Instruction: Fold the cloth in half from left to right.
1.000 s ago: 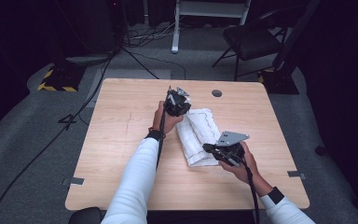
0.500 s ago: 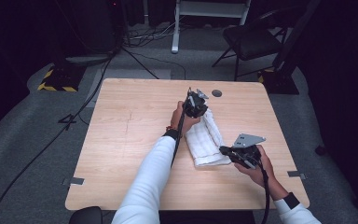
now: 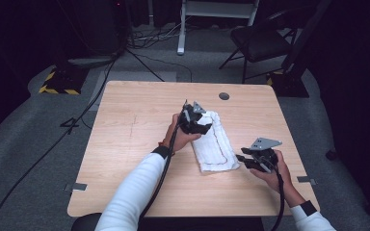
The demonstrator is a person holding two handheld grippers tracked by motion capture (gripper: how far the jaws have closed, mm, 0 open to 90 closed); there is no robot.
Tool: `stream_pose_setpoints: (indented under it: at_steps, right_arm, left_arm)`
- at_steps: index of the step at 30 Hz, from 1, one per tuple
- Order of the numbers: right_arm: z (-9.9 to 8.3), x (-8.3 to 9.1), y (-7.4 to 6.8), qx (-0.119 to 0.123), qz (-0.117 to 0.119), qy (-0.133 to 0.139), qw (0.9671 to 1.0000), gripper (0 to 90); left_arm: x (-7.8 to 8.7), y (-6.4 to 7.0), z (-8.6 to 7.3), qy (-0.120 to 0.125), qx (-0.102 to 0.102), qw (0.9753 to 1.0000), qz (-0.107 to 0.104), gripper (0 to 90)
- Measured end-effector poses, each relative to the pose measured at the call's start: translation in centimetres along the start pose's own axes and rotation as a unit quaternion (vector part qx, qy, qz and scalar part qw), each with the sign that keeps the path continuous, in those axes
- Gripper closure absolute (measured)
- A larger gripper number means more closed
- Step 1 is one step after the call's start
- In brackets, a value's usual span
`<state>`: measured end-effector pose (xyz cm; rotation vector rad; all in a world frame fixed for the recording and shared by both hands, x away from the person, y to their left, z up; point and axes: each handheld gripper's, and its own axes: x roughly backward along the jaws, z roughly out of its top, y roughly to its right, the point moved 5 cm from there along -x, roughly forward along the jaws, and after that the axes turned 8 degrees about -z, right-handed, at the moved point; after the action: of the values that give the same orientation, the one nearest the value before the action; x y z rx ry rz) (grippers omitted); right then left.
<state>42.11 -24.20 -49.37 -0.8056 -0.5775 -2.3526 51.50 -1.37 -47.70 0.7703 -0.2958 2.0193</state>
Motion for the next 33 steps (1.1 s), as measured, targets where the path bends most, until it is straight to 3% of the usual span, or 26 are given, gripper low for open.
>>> stream_pose_setpoints:
  at_steps: [4, 5, 9, 11, 18, 20, 24, 26, 33]
  right_arm:
    - [-0.3, -0.8, 1.2, -0.01, -0.014, -0.01, 0.9998, 59.2]
    - [-0.4, -1.1, 1.3, -0.008, -0.016, -0.014, 0.9997, 59.0]
    - [-0.4, -2.2, 1.5, -0.006, 0.005, -0.013, 0.9999, 57.0]
    - [-0.4, -2.6, 1.3, -0.004, 0.022, -0.014, 0.9997, 56.9]
    - [-1.0, -3.4, -0.2, 0.019, 0.048, -0.035, 0.998, 57.7]
    - [-1.0, -3.4, -0.5, 0.026, 0.046, -0.036, 0.998, 58.8]
    - [-1.2, -3.1, -0.9, 0.021, 0.051, -0.035, 0.9979, 60.3]
    - [-1.2, -2.9, -1.4, 0.036, 0.056, -0.032, 0.9973, 61.3]
    - [-1.1, -2.5, -2.9, 0.053, 0.057, -0.032, 0.9965, 62.0]
  left_arm:
    - [0.9, 1.9, -2.7, -0.022, -0.022, 0.9995, 0.002, 32.7]
    - [0.9, 2.5, -3.5, -0.028, -0.021, 0.9993, -0.011, 32.6]
    - [0.5, 4.9, -6.0, -0.062, -0.038, 0.9968, -0.033, 31.4]
    - [0.3, 5.6, -7.0, -0.075, -0.044, 0.9957, -0.031, 31.3]
    - [0.4, 5.3, -8.1, -0.072, -0.02, 0.9956, -0.056, 34.4]
    - [0.4, 5.3, -8.3, -0.069, -0.012, 0.9958, -0.059, 34.4]
    - [0.8, 5.5, -8.5, -0.072, -0.017, 0.9956, -0.057, 34.6]
    - [1.0, 5.6, -8.8, -0.069, -0.02, 0.9958, -0.057, 34.7]
    - [2.1, 6.2, -9.5, -0.073, -0.032, 0.9955, -0.05, 35.0]
